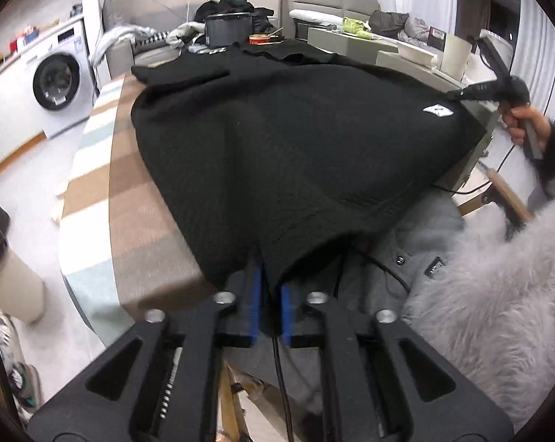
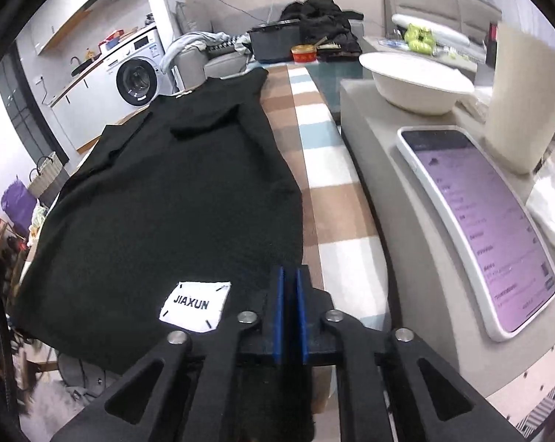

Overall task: Fold small clothes
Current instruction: 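Grasp the sweater hem with the left gripper while the right gripper grasps the hem by the label, then open both grippers and release the sweater hem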

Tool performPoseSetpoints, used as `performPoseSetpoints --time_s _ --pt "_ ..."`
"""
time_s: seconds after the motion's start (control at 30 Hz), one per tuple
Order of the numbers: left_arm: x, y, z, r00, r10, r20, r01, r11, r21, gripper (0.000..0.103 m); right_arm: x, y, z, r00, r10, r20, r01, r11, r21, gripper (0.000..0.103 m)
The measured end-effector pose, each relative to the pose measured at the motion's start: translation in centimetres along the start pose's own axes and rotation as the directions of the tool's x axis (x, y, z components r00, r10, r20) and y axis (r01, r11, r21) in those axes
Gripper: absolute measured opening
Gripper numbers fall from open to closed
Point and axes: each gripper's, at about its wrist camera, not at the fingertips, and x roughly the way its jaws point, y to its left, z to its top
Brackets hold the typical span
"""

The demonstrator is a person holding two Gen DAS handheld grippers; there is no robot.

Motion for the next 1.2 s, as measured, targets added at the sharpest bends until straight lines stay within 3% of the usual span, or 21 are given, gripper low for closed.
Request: performPoseSetpoints --time_s 0.03,0.07,0.1,0.23,0.33,0.4,0.5,0.67,0.8,0.87,0.97,1.1,1.2 --pt "0.0 0.4 -0.1 0.999 -0.036 -0.010 0.036 0.999 -0.023 0.039 0.0 -0.1 0.0 1.000 0.012 -0.002 -0.012 1.000 0.013 0.024" --pt "-0.2 0.8 -0.2 0.998 -0.069 -0.013 0.069 0.997 -0.047 0.065 0.0 -0.1 0.0 1.000 0.020 0.001 -0.020 1.000 0.022 0.037" --pt "-0.6 1.4 -0.4 0.995 -0.094 0.015 0.095 0.992 -0.082 0.077 -0.1 -0.2 -0.1 1.000 0.029 0.010 -0.030 0.999 0.029 0.042" --pt "-1.4 3.0 -0.6 0.984 -0.165 0.062 0.172 0.976 -0.137 0.079 -0.5 0.4 -0.1 0.999 0.042 0.015 -0.043 0.999 0.018 0.045" --pt "-1.4 5.1 -0.2 0.986 -0.122 0.110 0.146 0.956 -0.254 0.079 -0.7 0.6 -0.1 0.998 0.054 0.023 -0.054 0.998 0.019 0.046" --pt "-1.0 6.7 0.2 0.986 -0.078 0.145 0.127 0.920 -0.371 0.079 -0.6 0.7 -0.1 0.998 0.059 0.024 -0.060 0.998 0.019 0.046" --pt "0.3 7.6 0.9 0.995 -0.002 0.104 0.050 0.885 -0.462 0.074 -0.4 0.9 -0.2 0.998 0.063 0.019 -0.064 0.998 0.013 0.046" --pt "0.5 8.1 1.1 0.990 -0.007 0.138 0.072 0.881 -0.469 0.073 -0.1 1.1 -0.3 0.997 0.074 0.012 -0.074 0.997 0.005 0.046" --pt "-1.2 9.9 1.0 0.976 0.036 0.216 0.085 0.848 -0.524 0.073 -0.1 1.0 -0.2 0.998 0.069 0.013 -0.069 0.998 0.008 0.046" --pt "-1.5 10.3 1.2 0.975 0.074 0.210 0.054 0.836 -0.546 0.073 0.0 1.1 -0.2 0.997 0.072 0.011 -0.072 0.997 0.008 0.046" --pt "-0.2 9.0 1.9 0.984 0.088 0.154 0.002 0.861 -0.508 0.073 0.5 1.5 -0.3 0.997 0.081 -0.003 -0.081 0.997 -0.003 0.046" --pt "2.3 2.8 3.0 0.986 0.157 0.052 -0.142 0.965 -0.220 0.073 0.9 2.0 -0.4 0.996 0.084 -0.020 -0.084 0.996 -0.028 0.046" --pt "4.1 0.3 2.9 0.979 0.204 -0.013 -0.205 0.974 -0.100 0.074 0.9 2.2 -0.5 0.996 0.085 -0.023 -0.086 0.995 -0.043 0.046"
